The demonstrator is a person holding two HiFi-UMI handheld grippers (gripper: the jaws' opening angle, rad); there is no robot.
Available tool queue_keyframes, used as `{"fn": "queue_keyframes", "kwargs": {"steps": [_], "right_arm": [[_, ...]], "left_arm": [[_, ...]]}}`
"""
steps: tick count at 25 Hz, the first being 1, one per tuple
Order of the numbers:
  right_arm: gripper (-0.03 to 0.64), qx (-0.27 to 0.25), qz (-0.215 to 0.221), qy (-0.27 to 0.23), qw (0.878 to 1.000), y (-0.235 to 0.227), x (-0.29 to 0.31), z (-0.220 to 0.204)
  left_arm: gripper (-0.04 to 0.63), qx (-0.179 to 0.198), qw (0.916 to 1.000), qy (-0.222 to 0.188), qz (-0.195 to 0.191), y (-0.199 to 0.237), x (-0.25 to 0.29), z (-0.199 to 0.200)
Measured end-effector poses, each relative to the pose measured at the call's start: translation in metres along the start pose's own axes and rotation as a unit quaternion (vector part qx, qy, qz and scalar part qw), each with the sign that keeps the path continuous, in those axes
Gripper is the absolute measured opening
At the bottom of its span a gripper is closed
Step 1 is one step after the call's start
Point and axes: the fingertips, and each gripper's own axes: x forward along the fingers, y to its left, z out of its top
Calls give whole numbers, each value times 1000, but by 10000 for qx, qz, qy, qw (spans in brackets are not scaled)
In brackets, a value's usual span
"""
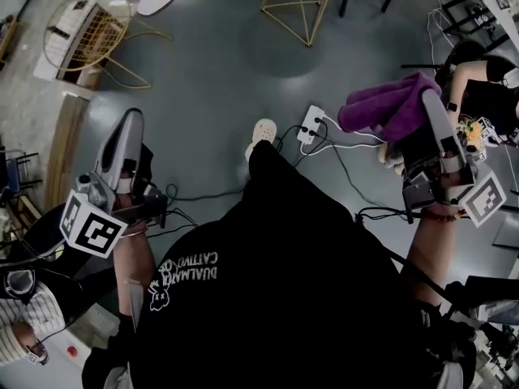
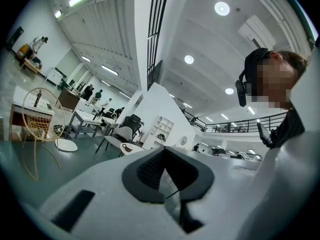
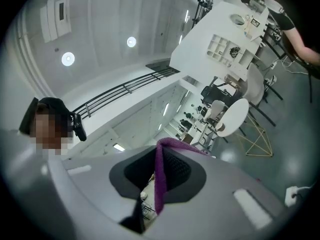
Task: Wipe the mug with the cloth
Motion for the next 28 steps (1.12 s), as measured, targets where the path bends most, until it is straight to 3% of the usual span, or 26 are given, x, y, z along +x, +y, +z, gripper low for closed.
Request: {"fn": "queue_keyframes", "kwargs": {"steps": [8, 15, 17, 21, 28], "right_arm": [[34, 144, -358, -111, 9992, -80, 104, 54], [34, -44, -132, -254, 9996, -135, 196, 105], [34, -126, 25, -304, 9995, -141, 217, 120], [33, -322, 368, -450, 9978, -139, 256, 149], [34, -618, 654, -630, 9939, -134, 300, 170]], "left_arm": [[5, -15, 9994, 314, -148, 84, 133, 46], [5, 670, 9939, 659, -571, 129, 261, 79], [5, 772, 9933, 612, -600, 135, 284, 88], [5, 509, 9943, 426, -837, 137, 318, 108], [5, 601, 9929, -13, -1022, 138, 338, 154]]}}
